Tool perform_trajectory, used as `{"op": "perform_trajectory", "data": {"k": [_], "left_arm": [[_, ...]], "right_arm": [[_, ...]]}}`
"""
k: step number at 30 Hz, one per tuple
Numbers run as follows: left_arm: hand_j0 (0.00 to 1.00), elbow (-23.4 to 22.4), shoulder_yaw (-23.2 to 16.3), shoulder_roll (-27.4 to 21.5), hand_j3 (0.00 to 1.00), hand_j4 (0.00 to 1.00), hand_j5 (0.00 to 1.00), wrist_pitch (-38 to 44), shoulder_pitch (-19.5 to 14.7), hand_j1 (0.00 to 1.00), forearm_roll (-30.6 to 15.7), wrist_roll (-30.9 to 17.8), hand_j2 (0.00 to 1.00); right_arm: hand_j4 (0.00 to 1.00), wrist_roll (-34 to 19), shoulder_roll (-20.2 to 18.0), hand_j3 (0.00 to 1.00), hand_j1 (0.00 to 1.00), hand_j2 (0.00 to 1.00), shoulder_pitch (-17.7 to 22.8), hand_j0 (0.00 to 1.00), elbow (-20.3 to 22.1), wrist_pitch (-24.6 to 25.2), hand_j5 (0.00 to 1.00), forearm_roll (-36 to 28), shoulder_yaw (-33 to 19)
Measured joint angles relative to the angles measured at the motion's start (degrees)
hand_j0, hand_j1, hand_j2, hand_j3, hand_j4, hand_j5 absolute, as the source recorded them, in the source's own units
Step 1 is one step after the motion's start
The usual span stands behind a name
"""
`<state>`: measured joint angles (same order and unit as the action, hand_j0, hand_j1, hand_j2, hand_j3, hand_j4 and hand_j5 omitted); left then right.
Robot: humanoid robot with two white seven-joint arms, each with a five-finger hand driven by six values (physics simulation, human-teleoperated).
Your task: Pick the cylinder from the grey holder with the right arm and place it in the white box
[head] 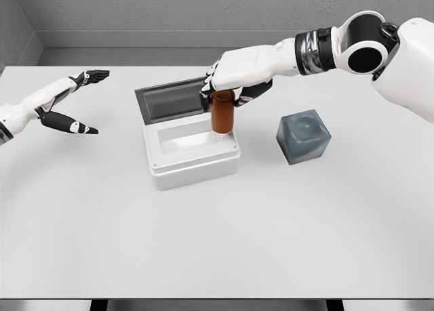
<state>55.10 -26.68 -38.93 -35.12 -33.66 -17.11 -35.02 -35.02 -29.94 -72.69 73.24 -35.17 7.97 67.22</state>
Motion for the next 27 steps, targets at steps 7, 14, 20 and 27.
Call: {"op": "perform_trajectory", "data": {"k": [7,14,20,27], "left_arm": [[1.0,-0.1,0.0,0.0,1.0,1.0,1.0,0.0,0.0,1.0,0.0,0.0,1.0],[1.0,-0.1,0.0,0.0,1.0,1.0,1.0,0.0,0.1,1.0,0.0,0.0,1.0],[1.0,-0.1,-0.1,0.0,1.0,1.0,1.0,0.0,0.2,1.0,0.0,0.0,1.0],[1.0,-0.2,-0.3,0.1,1.0,1.0,1.0,0.0,-0.4,1.0,0.0,0.0,1.0]], "right_arm": [[0.82,0.0,0.4,0.82,0.82,0.82,0.2,0.82,0.0,0.0,0.82,0.0,0.0],[1.0,0.0,0.5,1.0,1.0,1.0,-0.3,1.0,0.4,0.0,1.0,0.0,-0.6],[1.0,0.0,0.2,1.0,1.0,1.0,-0.2,1.0,0.7,0.0,1.0,-0.1,-0.8],[1.0,0.0,-3.0,1.0,1.0,1.0,-0.4,1.0,4.3,0.0,1.0,-0.6,-2.2]]}}
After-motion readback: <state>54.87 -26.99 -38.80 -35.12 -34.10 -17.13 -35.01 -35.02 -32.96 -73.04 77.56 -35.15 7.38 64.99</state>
